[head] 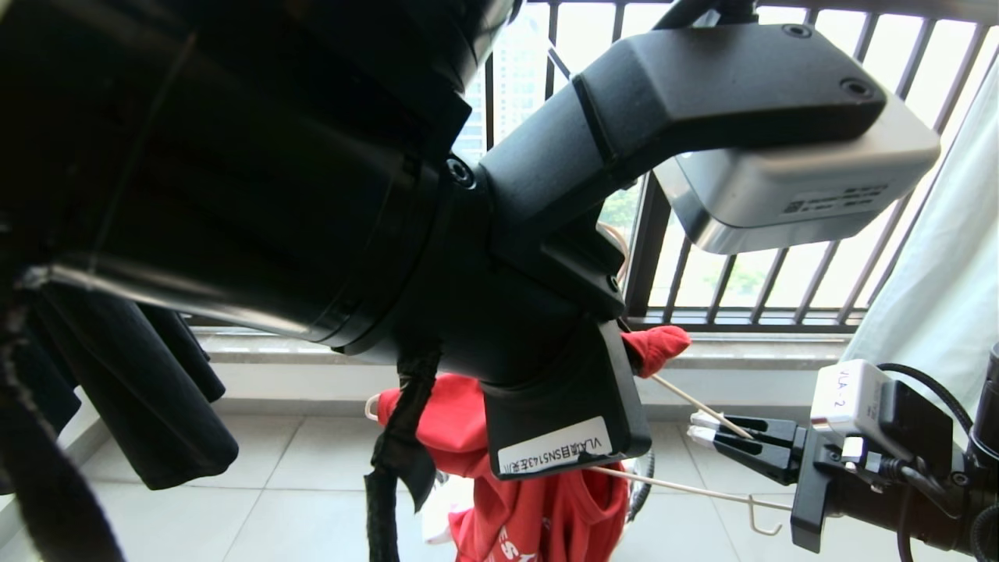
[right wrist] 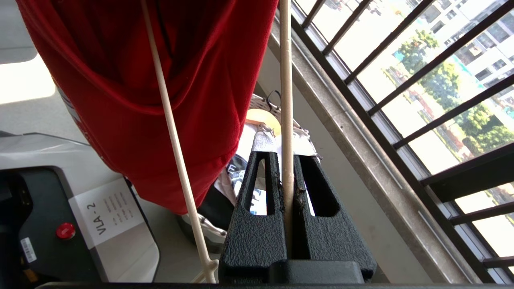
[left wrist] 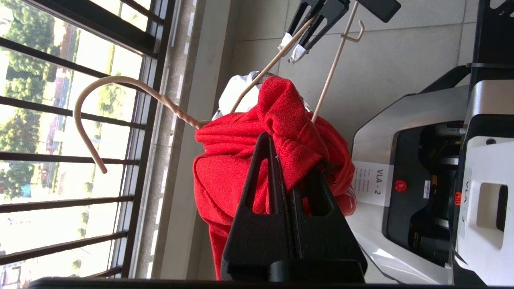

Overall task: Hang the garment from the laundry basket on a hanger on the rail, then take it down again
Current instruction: Hang the clothes on the clothes rack

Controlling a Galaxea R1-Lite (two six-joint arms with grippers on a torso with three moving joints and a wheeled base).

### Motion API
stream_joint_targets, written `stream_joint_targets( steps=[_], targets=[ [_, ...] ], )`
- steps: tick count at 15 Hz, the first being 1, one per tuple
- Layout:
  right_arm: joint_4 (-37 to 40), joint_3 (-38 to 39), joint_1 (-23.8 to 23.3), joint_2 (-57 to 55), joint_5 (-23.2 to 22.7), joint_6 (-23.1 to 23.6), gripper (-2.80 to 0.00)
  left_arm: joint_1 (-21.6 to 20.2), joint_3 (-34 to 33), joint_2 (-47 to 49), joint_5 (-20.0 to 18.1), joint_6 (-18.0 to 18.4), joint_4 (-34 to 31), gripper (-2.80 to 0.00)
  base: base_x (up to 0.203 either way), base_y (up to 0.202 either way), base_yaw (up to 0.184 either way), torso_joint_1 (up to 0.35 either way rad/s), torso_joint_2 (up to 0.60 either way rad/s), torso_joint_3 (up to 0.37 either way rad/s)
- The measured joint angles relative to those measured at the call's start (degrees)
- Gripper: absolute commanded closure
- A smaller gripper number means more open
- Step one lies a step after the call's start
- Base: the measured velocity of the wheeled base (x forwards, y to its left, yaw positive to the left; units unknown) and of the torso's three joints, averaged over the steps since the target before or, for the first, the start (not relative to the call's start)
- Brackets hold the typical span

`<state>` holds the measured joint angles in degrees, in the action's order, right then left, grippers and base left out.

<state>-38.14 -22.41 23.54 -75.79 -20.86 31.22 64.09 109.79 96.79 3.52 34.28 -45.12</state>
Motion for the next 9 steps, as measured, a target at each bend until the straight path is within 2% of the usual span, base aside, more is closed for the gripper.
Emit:
stream_joint_targets(
  steps=[2, 3, 9],
  targets=[
    [0.0, 0.0, 0.0, 0.0, -0.1, 0.0, 0.0, 0.0, 0.6, 0.0, 1.7, 0.0, -1.0, 0.0, 0.0, 0.0, 0.0, 0.0, 0.0, 0.0],
    [0.0, 0.0, 0.0, 0.0, -0.1, 0.0, 0.0, 0.0, 0.9, 0.0, 2.2, -0.1, -1.8, -2.8, 0.0, 0.0, 0.0, 0.0, 0.0, 0.0],
    [0.0, 0.2, 0.0, 0.1, 0.0, 0.0, 0.0, -0.1, 1.4, -0.5, 2.0, -0.6, -1.2, -2.8, 0.0, 0.0, 0.0, 0.0, 0.0, 0.0]
  ],
)
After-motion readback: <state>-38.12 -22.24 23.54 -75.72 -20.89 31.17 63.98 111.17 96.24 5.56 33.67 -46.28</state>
